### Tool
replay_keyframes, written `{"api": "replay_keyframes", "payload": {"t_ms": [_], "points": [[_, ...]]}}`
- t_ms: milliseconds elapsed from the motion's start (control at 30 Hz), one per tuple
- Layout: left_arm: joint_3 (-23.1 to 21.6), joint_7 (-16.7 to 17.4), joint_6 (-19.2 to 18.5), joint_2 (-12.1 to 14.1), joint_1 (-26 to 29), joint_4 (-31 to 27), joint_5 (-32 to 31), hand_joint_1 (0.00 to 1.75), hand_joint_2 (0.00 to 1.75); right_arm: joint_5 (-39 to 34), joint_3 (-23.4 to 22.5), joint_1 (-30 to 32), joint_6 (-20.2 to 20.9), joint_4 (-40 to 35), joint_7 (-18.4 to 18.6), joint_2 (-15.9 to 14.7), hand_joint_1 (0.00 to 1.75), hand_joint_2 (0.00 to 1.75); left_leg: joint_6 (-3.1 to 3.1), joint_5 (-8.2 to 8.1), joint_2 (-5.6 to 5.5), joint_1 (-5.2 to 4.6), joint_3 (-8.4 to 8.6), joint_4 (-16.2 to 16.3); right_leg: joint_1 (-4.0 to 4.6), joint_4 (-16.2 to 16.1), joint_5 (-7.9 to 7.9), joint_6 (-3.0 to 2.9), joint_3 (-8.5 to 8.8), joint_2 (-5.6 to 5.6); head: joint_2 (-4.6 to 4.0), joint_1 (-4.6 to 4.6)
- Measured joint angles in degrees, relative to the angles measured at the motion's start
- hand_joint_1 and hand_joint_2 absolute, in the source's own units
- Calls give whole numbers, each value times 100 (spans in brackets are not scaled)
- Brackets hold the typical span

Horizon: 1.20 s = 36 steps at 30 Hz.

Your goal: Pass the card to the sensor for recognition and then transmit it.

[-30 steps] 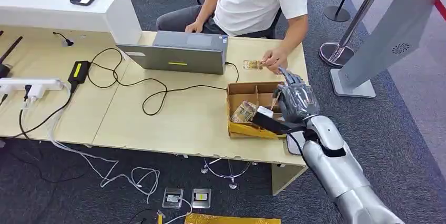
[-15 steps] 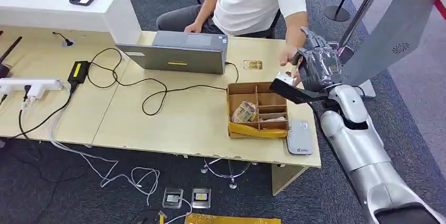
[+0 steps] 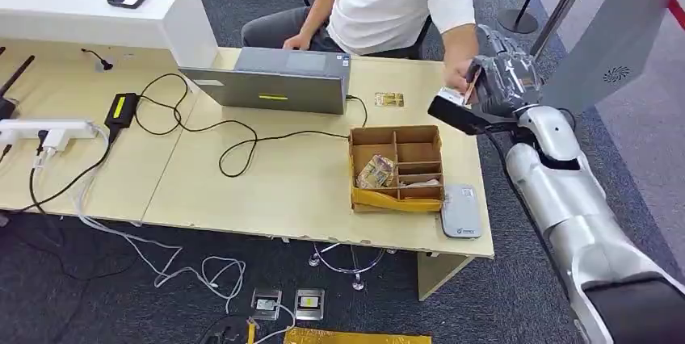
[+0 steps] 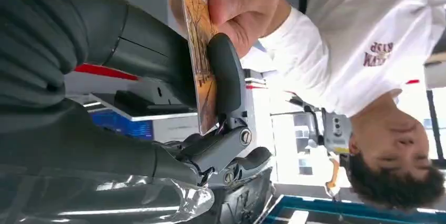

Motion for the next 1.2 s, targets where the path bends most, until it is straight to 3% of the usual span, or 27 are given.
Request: {"api": "replay_keyframes", "payload": {"t_ms": [33, 67, 100, 133, 467, 667, 800, 1000, 1200], "points": [[0, 4, -4, 0, -8, 0, -11, 0, 0, 9, 7, -36, 2, 101, 13, 7, 162, 175, 0, 0, -1, 0, 0, 0, 0, 0, 0, 0, 0, -1, -2, 0], [0, 7, -13, 0, -14, 0, -20, 0, 0, 17, 11, -69, 15, 194, 20, 17, 143, 175, 0, 0, -2, 0, 0, 0, 0, 0, 0, 0, 0, -1, -2, 0], [0, 9, -26, 4, -18, 0, -24, 0, 0, 31, 15, -90, 26, 278, 31, 31, 35, 175, 0, 0, -2, 0, 0, 0, 1, 0, 0, 0, -1, -1, -2, 0], [0, 15, -39, 9, -24, 0, -26, 0, 0, 48, 17, -103, 35, 360, 33, 35, 0, 175, 0, 0, -1, 0, -1, 0, 1, 0, 0, 0, -1, 0, -2, 0], [4, 17, -42, 35, -37, 2, -4, 0, 0, 55, 103, -173, -150, 874, 65, 172, 0, 175, 0, 0, -1, 1, -1, -1, 1, 1, 0, 0, 0, 0, 0, 0], [11, 17, 9, 70, 9, 2, 50, 0, 0, -151, 111, -306, -639, 1020, 81, 212, 0, 175, 0, 0, -1, 1, -1, 0, 1, 1, 0, 0, -2, -1, 0, -2], [35, -20, 113, 74, 98, 2, 122, 0, 0, -481, 103, -465, -1210, 1088, 68, 166, 0, 175, 0, 0, 1, 0, -1, 1, 0, 0, 0, -1, -6, 2, -2, -2], [112, -114, 280, 72, 267, 0, 295, 0, 0, -1227, -164, -550, -2169, 1103, -7, -230, 0, 175, 1, -1, -3, -1, -1, 6, -2, -5, 0, 0, -5, -2, 0, 0], [164, -223, 443, 68, 465, -2, 528, 0, 0, -1994, -726, -541, -2404, 1108, -177, -1063, 0, 175, 12, -10, 0, -6, -3, 11, -6, -9, 0, 0, -7, 0, -2, 2]]}}
